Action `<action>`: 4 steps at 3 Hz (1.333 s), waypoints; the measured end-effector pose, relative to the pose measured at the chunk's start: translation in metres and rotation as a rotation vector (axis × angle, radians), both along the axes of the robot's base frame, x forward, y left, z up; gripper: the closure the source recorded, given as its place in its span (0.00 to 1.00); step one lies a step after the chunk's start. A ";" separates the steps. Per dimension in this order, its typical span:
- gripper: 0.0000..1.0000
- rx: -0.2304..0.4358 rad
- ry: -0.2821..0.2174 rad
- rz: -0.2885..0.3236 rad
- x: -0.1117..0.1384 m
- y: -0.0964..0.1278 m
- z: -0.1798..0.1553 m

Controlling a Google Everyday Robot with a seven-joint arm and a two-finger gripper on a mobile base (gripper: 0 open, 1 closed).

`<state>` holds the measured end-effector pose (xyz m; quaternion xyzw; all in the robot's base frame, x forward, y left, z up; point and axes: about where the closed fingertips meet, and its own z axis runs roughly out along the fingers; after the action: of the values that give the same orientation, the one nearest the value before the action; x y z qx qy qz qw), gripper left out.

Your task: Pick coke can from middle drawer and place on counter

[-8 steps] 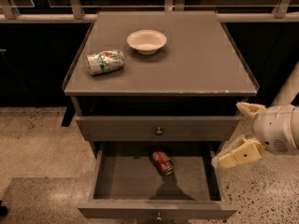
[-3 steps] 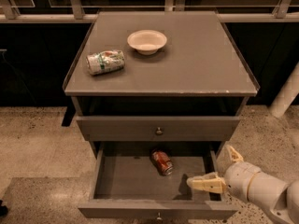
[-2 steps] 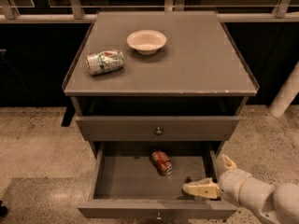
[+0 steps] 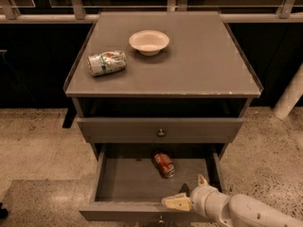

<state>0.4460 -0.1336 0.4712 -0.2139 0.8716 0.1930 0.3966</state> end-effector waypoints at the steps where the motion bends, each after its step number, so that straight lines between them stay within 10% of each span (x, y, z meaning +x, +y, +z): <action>1: 0.00 0.000 0.000 0.000 0.000 0.000 0.000; 4: 0.00 0.080 -0.043 -0.023 0.081 0.046 -0.030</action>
Offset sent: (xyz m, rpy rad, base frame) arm 0.0409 0.0183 -0.0137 0.0376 -0.0387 0.0004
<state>0.5268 -0.0880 0.4415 -0.1920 0.8570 0.2183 0.4254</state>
